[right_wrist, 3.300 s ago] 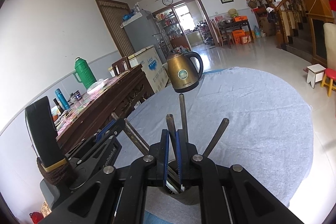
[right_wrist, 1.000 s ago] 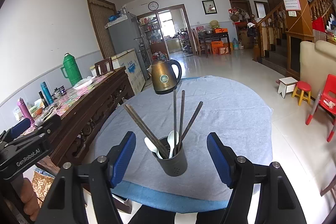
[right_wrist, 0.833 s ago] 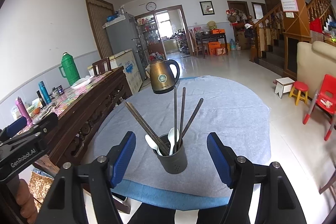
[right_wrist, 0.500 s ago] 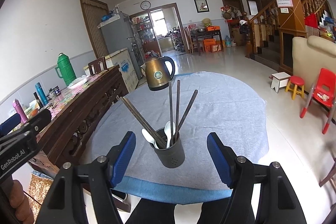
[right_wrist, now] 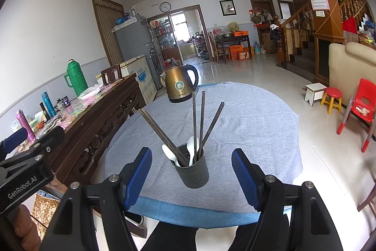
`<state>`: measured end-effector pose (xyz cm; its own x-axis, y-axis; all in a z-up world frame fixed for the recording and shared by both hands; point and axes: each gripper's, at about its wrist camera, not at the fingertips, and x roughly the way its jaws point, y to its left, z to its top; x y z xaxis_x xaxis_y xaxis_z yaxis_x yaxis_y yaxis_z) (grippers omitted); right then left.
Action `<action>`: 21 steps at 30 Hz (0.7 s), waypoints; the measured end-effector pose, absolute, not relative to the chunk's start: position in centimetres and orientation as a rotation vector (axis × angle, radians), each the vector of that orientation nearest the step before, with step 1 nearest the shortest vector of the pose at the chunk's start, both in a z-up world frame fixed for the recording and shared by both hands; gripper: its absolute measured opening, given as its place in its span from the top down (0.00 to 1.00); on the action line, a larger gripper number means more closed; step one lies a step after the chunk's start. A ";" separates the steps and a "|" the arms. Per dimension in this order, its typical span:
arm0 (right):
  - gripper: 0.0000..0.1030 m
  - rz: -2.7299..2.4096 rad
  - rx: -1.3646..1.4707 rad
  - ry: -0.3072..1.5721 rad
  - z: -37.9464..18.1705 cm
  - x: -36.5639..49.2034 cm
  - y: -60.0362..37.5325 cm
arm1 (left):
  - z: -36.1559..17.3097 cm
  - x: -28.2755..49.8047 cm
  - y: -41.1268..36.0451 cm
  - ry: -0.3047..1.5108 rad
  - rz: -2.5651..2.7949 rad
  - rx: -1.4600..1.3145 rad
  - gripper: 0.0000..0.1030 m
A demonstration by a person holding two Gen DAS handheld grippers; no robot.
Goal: Organize utensils
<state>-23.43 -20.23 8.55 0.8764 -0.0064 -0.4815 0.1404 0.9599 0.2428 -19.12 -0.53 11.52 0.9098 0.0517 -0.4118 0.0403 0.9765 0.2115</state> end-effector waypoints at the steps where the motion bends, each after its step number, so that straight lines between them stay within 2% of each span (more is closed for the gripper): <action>1: 0.28 -0.077 0.275 0.498 8.6 -23.4 -20.2 | 11.5 -19.1 -0.5 0.429 0.005 0.219 0.03; 21: 0.28 -0.081 0.244 0.489 9.3 -23.3 -18.8 | 11.0 -19.5 -0.4 0.435 0.002 0.210 0.03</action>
